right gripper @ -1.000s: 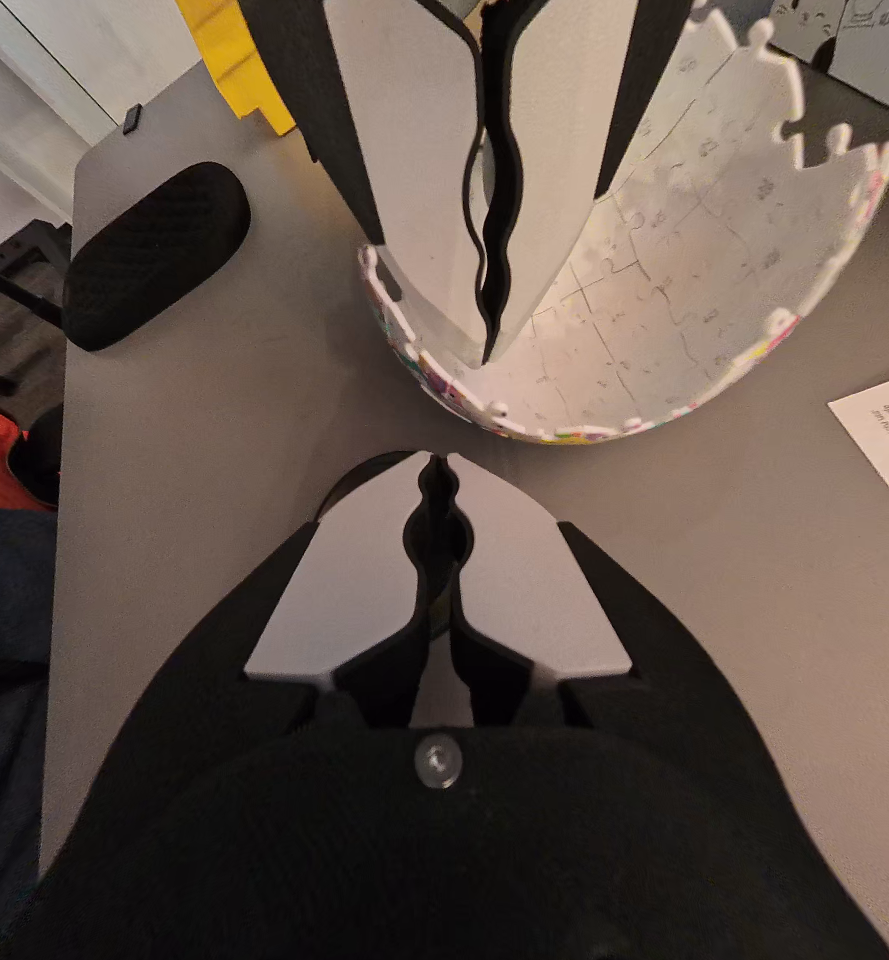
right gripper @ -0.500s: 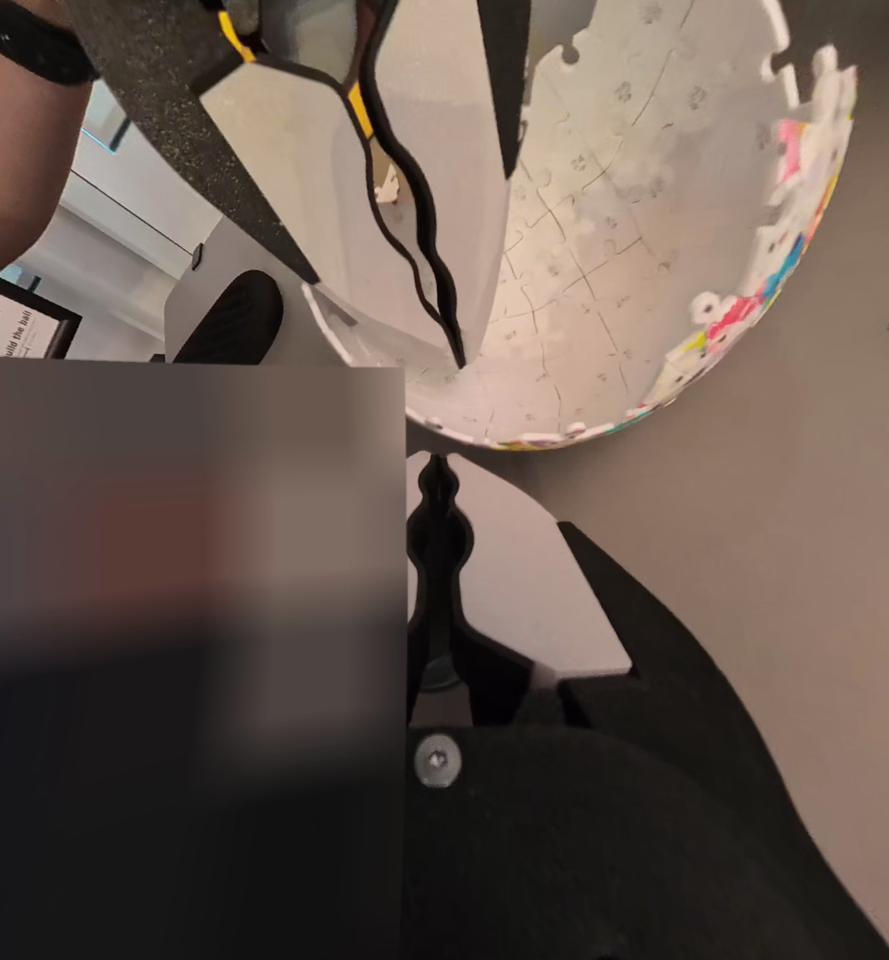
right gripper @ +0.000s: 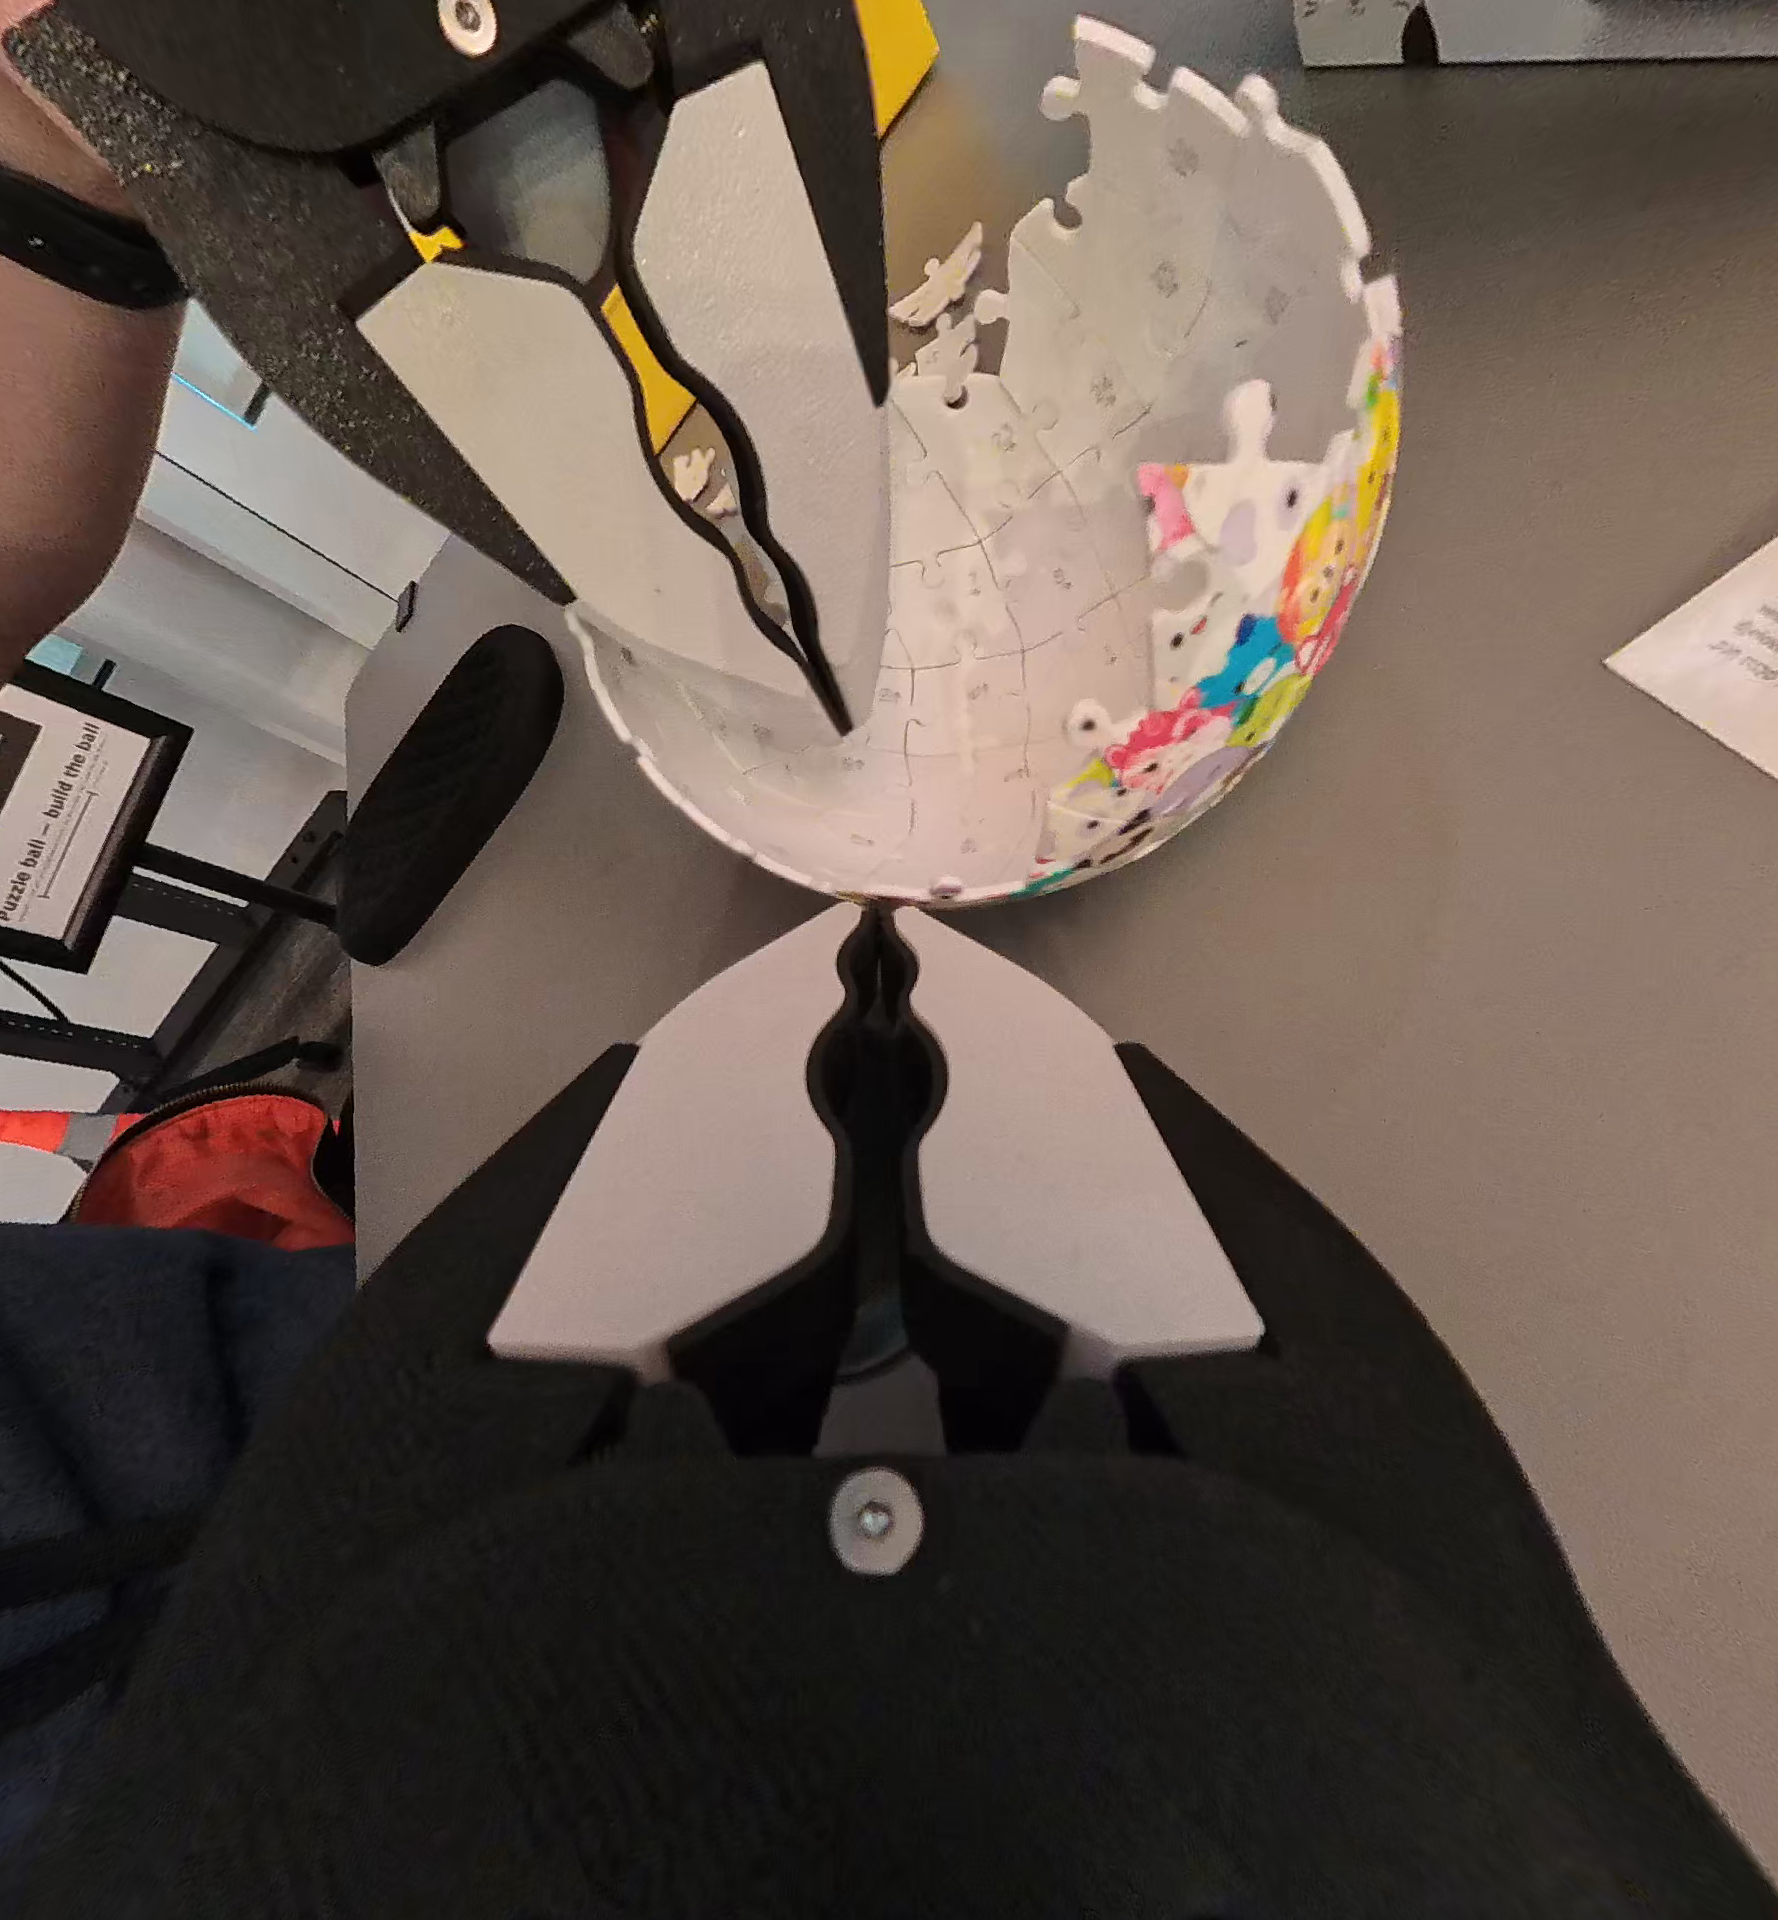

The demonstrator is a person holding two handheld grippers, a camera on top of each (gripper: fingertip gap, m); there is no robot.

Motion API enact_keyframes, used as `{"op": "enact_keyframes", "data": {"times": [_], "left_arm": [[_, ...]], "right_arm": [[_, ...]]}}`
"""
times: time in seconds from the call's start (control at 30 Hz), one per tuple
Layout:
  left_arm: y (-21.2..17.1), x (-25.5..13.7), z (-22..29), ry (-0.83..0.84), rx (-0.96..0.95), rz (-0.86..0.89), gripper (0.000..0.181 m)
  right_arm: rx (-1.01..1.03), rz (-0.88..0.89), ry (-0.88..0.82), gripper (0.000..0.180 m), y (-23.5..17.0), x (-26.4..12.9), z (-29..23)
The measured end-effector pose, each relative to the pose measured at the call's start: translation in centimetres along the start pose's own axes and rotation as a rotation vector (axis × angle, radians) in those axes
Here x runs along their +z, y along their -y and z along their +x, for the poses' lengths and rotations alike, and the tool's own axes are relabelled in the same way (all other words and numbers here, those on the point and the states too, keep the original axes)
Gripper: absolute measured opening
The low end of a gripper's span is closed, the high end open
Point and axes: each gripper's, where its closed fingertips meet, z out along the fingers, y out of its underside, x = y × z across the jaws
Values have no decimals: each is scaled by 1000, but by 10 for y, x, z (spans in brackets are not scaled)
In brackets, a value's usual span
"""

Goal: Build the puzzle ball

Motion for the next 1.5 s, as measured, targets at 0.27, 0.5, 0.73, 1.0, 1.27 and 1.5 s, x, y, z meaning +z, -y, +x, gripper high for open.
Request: {"op": "enact_keyframes", "data": {"times": [0.27,0.5,0.73,1.0,1.27,1.5], "left_arm": [[-3,-1,0,2,-11,-1,0],[-2,3,4,-19,1,-52,0],[-3,6,5,-32,-11,-66,0],[0,11,4,-39,-37,-73,0],[10,15,7,-41,-67,-60,0],[8,14,12,-52,-71,-65,0]], "right_arm": [[-12,8,-75,2,3,-7,12],[41,-71,45,2,-20,7,-26],[110,-23,50,1,-12,17,-33],[128,-69,-20,1,-21,20,-23],[195,-6,17,1,-13,15,-21],[250,15,67,1,-12,20,-27]]}}
